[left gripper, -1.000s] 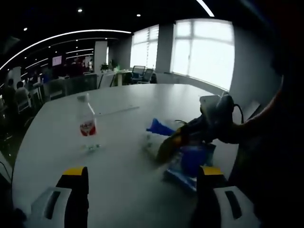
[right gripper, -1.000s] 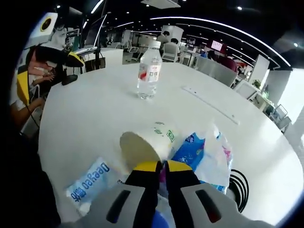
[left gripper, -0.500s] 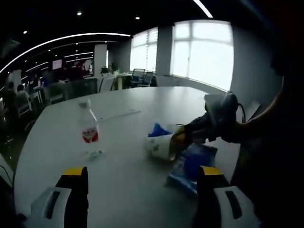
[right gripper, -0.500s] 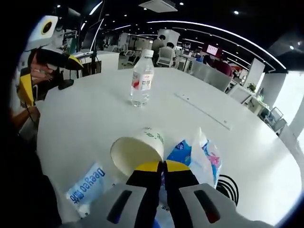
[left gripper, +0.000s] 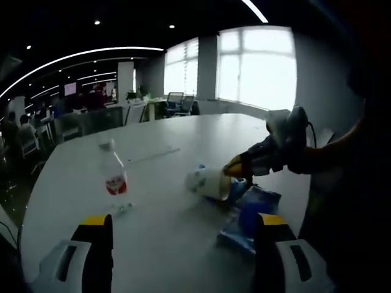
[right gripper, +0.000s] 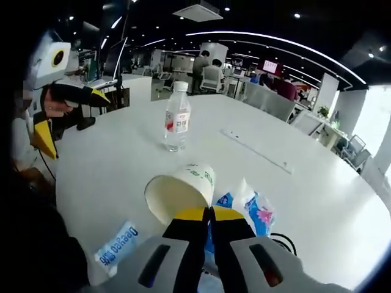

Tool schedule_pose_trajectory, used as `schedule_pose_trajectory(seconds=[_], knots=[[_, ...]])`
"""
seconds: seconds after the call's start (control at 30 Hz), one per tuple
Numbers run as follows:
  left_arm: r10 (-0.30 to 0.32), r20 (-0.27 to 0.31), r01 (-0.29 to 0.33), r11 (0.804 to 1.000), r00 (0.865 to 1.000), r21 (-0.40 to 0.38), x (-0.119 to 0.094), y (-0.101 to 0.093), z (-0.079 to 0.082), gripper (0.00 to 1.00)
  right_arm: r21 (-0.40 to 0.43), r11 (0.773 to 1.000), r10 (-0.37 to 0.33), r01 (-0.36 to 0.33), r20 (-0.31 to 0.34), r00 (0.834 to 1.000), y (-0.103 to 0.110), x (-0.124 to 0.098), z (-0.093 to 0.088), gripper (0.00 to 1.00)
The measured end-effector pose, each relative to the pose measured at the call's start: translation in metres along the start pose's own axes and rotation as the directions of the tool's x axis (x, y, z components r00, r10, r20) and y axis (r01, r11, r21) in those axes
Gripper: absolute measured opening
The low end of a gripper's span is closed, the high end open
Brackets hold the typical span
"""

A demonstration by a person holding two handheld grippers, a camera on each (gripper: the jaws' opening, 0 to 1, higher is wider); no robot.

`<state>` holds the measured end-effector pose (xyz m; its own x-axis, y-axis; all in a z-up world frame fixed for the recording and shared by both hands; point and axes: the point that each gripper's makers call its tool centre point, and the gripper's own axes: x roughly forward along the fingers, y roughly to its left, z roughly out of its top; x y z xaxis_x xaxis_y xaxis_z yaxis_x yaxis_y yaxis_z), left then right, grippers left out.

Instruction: Arrange the tabletop items into an orderly group along one side of the table until the central work area is clear of visible clutter.

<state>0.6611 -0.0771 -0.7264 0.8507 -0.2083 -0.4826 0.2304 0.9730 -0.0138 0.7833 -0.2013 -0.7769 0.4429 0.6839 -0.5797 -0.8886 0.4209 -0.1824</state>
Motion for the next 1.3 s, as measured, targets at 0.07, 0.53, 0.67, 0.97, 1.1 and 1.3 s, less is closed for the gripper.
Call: schedule_pose_trajectory(seconds=[0.07,0.53,0.67,0.97,1.1,1.3], knots=[[-0.001,0.002,0.001,1.0,1.0,0.004,0.0,0.0,0.001,0.95,0.0,1.0,0.032,-0.032,-0.003,0.999,0.002,-0.001,0.004,0.0],[-0.024,-0.003,0.024,1.0,1.0,0.018,0.002,0.001,0.006,0.99,-0.001,0.997,0.082,-0.082,-0.076,0.994,-0.016,-0.004,0.022,0.0],[-0.025,0.006,0.025,0.999,1.0,0.024,0.001,0.001,0.01,0.99,-0.005,0.993,0.117,-0.118,-0.115,0.987,-0.014,-0.007,0.025,0.0],[-0.027,0.005,0.026,0.999,1.0,0.028,0.001,0.001,0.01,1.0,-0.048,0.986,0.146,-0.157,-0.183,0.972,-0.018,-0.007,0.033,0.0],[-0.03,-0.002,0.031,0.999,1.0,0.03,0.001,0.001,0.006,1.0,-0.08,0.982,0.153,-0.173,-0.209,0.966,-0.019,-0.005,0.033,0.0],[-0.038,-0.008,0.038,0.999,0.999,0.035,0.001,-0.002,0.007,1.0,-0.105,0.976,0.163,-0.192,-0.239,0.957,-0.024,-0.003,0.036,0.0]])
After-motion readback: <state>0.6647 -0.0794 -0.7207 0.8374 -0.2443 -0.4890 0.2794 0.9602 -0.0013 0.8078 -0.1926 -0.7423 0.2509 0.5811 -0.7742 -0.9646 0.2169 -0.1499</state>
